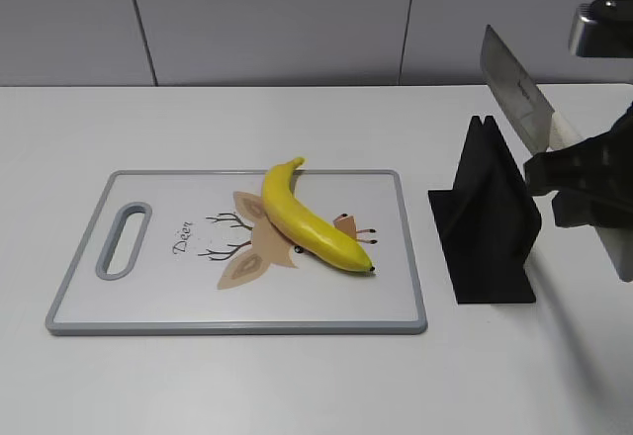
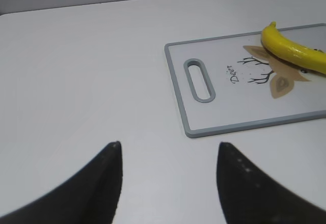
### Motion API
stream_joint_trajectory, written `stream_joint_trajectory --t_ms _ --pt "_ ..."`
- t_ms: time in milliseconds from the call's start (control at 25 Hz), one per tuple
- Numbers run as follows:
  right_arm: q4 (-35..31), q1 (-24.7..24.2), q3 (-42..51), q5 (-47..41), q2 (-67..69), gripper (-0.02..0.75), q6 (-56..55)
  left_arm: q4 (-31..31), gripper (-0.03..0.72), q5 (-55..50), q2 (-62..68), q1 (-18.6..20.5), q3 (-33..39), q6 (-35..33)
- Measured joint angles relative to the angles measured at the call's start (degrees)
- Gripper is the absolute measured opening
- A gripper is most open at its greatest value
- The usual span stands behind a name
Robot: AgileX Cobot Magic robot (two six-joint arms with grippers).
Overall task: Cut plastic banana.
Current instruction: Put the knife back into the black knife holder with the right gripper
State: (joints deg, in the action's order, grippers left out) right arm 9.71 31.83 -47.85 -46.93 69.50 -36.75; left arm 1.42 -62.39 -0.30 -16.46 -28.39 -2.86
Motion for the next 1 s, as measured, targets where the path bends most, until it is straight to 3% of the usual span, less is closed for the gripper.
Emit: stream_joint_trajectory --t_ms 1000 --pt "3.9 0.2 0.0 3.2 8.5 0.178 -5.5 0.0 0.573 -0.1 0.0 0.0 0.0 -0.1"
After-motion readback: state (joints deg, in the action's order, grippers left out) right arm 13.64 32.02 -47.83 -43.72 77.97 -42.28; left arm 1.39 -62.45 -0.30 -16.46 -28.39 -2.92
